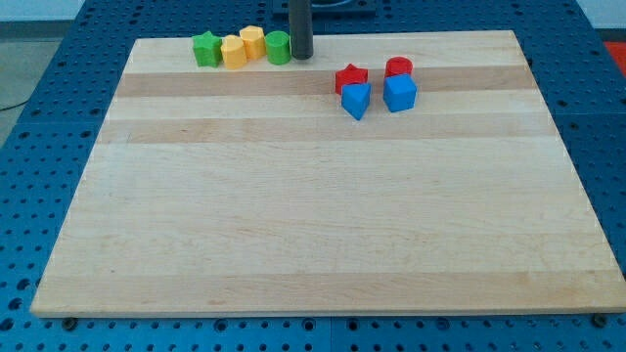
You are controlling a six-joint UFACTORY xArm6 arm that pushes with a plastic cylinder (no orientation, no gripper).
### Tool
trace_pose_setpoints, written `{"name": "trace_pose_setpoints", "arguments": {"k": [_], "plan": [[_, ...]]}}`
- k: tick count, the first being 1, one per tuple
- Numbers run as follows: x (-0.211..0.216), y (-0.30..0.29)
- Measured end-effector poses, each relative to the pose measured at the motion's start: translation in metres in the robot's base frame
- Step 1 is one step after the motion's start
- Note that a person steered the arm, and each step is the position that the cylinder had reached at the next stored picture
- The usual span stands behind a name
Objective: Move your arm to the right of the green circle
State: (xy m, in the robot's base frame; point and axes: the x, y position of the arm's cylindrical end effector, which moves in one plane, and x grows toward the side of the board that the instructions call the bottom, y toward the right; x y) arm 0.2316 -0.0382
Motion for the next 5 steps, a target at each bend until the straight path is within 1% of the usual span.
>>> {"name": "trace_pose_setpoints", "arguments": {"k": [3, 4, 5], "plan": [[-0.012, -0.044], [-0.012, -0.048], [-0.015, -0.019]]}}
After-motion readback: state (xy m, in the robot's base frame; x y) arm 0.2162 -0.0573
